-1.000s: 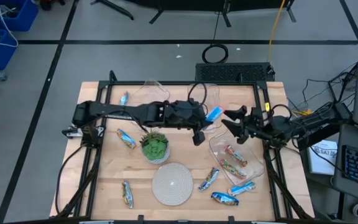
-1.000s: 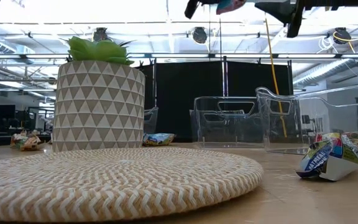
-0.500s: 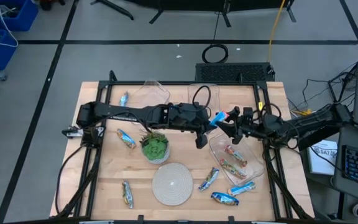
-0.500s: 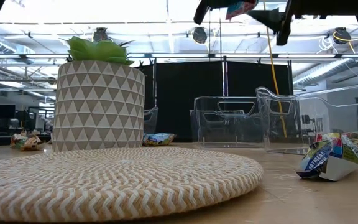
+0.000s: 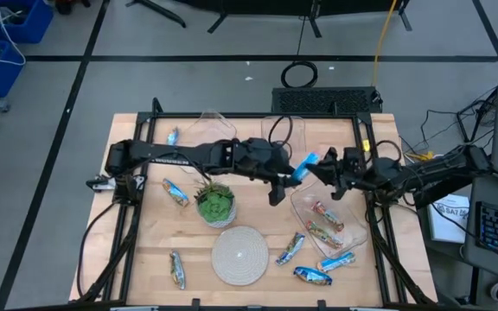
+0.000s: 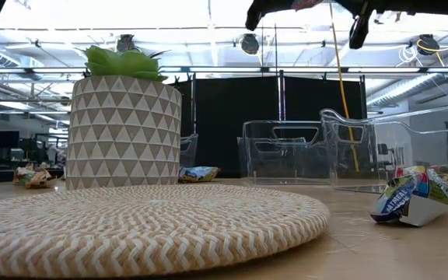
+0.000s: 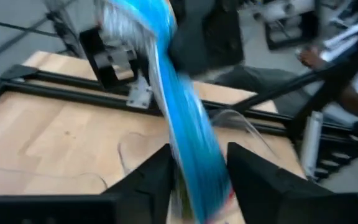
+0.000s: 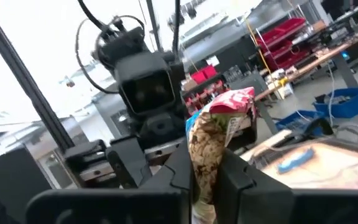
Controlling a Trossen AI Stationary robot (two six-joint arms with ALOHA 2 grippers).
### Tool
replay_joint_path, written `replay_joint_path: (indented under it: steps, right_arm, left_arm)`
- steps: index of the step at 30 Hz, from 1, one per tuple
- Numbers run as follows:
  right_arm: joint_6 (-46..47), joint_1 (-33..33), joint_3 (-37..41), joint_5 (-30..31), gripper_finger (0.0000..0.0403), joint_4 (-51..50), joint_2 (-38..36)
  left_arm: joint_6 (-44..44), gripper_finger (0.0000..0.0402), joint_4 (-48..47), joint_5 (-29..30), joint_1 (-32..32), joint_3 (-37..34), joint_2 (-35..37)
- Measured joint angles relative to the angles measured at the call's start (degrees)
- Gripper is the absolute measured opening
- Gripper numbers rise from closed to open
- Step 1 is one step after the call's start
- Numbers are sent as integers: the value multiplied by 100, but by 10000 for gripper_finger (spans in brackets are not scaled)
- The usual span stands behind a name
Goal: Pick and place Granola Bars by type
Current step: Put the red granola bar into the bottom right transparent bin
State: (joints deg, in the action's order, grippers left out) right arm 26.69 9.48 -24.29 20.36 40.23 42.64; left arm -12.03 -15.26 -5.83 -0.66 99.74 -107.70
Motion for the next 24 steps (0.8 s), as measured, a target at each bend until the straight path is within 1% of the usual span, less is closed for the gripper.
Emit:
replay_joint_path:
  steps: [2, 4, 7, 10, 14, 17, 21, 24]
  right_arm:
    - [85, 1, -6, -207, 19, -225, -254]
    - [367, 16, -7, -487, 18, -697, -498]
    - [850, 159, -7, -790, 17, -1538, -836]
    - [1234, 417, -7, -1080, 17, -2232, -1063]
    - [1880, 859, -11, -1620, 16, -3653, -1118]
    - [2177, 1192, -7, -1803, 15, -4826, -1113]
    - [2363, 1508, -7, -1963, 15, -5855, -1111]
    - [2401, 1655, -9, -2055, 15, -6407, -1115]
  left_arm:
    - [52, 183, -221, -211, 56, -1, 128]
    - [276, 203, -546, -244, 109, -4, 303]
    - [790, 224, -1311, -11, 204, 4, 634]
    - [1006, 235, -2246, 206, 252, 11, 760]
    - [808, 238, -3120, 257, 142, -11, 633]
    - [565, 239, -3232, 245, -94, -2, 411]
    - [26, 239, -3160, 233, -475, -4, 10]
    - [-422, 239, -3089, 318, -717, -4, -259]
